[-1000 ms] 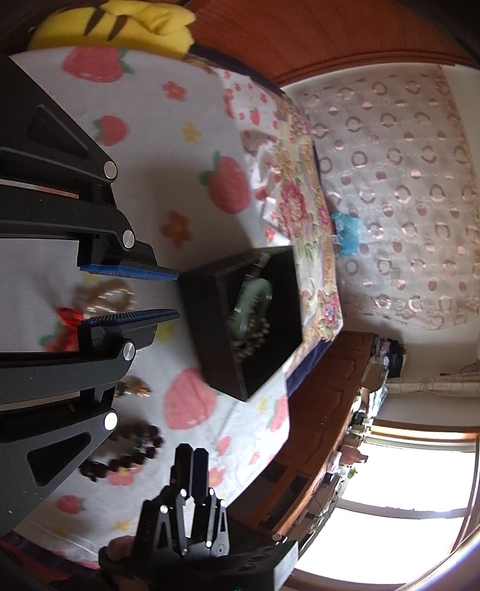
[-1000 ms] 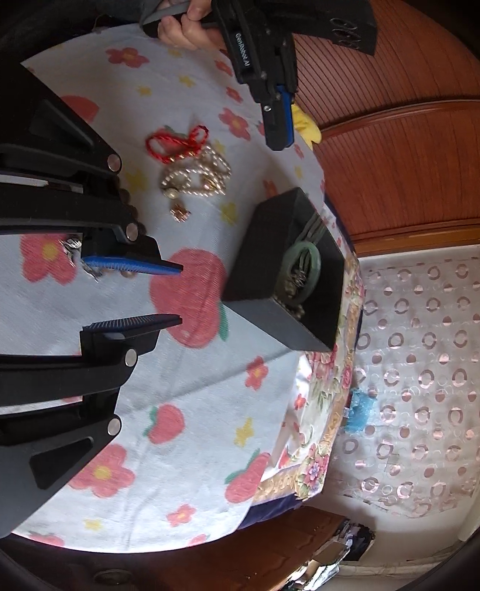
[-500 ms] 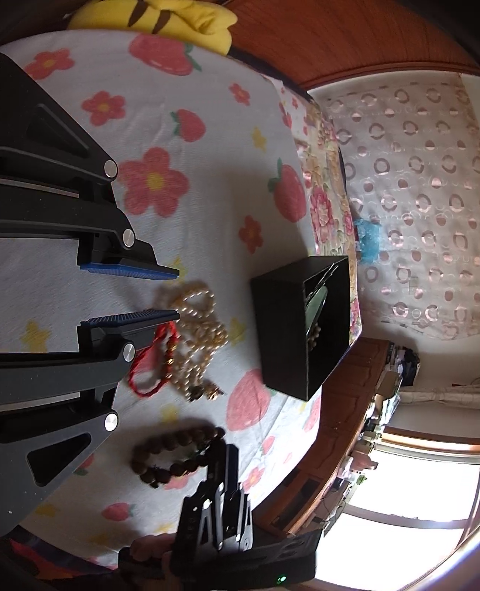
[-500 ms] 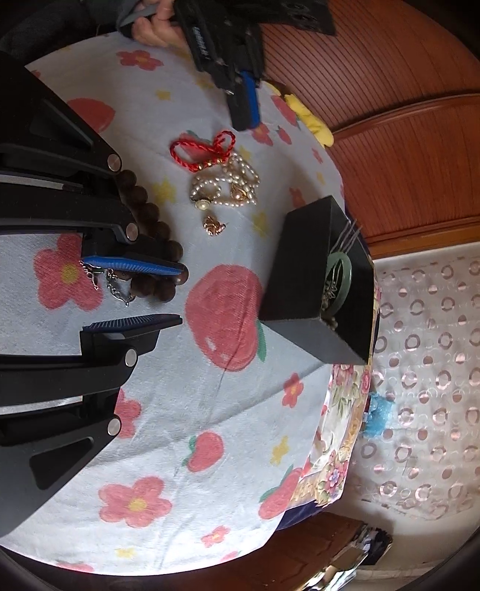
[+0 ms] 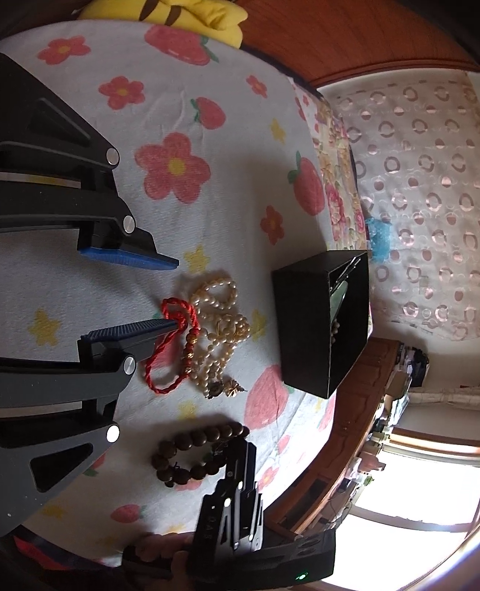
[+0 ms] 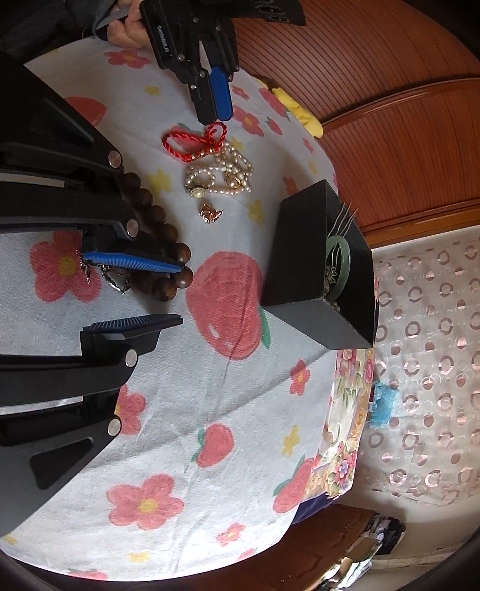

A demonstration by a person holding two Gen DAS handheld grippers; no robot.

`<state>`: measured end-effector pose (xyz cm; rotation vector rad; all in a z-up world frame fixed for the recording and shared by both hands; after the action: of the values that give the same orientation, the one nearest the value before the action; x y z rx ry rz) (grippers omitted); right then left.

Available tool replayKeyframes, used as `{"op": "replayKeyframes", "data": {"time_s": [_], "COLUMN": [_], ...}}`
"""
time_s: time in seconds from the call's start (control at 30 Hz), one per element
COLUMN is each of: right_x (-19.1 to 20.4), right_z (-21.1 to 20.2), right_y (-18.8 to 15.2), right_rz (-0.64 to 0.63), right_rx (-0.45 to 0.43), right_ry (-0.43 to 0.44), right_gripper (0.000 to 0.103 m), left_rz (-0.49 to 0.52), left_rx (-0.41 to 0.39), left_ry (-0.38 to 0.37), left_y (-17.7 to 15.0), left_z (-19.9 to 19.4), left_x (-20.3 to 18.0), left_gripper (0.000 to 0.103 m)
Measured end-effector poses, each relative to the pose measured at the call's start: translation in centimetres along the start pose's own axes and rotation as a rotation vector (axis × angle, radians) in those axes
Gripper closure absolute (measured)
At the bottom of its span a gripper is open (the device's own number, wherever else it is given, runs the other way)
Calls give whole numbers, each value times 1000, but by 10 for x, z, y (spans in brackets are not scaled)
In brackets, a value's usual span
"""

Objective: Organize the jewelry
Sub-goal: 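Grasp the red string bracelet with the left tool and lift it, then close the right tool on the dark wooden bead bracelet and lift it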

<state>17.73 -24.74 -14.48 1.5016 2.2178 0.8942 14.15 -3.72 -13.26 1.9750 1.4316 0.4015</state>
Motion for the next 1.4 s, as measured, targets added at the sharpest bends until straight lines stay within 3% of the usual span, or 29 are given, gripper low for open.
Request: {"op": "replayKeyframes", "data": {"time_s": [0.23,0.43,1.03,1.4], "right_x": [0,-1,-1,-2], "right_z": [0,0,0,-1], "right_y": [-1,0,-1,-1], "right_rz": [3,2,4,0], "right_rx": [0,0,0,0], "right_ry": [0,-3,-4,-13], "right_gripper": [79,79,79,79], "left_rz": [4,26,96,86], "left_rx": [13,0,-182,-200], "left_ry": [-11,-28,-31,-3], "left_y": [6,-1,12,15], "left_z": [10,3,-65,-68], "left_x": [-3,-13,-53,-46], "left_gripper": [78,100,100,100]}}
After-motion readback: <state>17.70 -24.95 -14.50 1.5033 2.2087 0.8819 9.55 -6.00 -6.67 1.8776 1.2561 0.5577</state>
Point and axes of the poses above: each gripper's, at about its wrist camera, not at the fingertips, and z roughly the way its jaws point, x to its left, y to its top, the point moved 4 cm from there along z, roughly the way its jaws point, and after that the axes turned 4 degrees about -y, right-handed, at the moved point
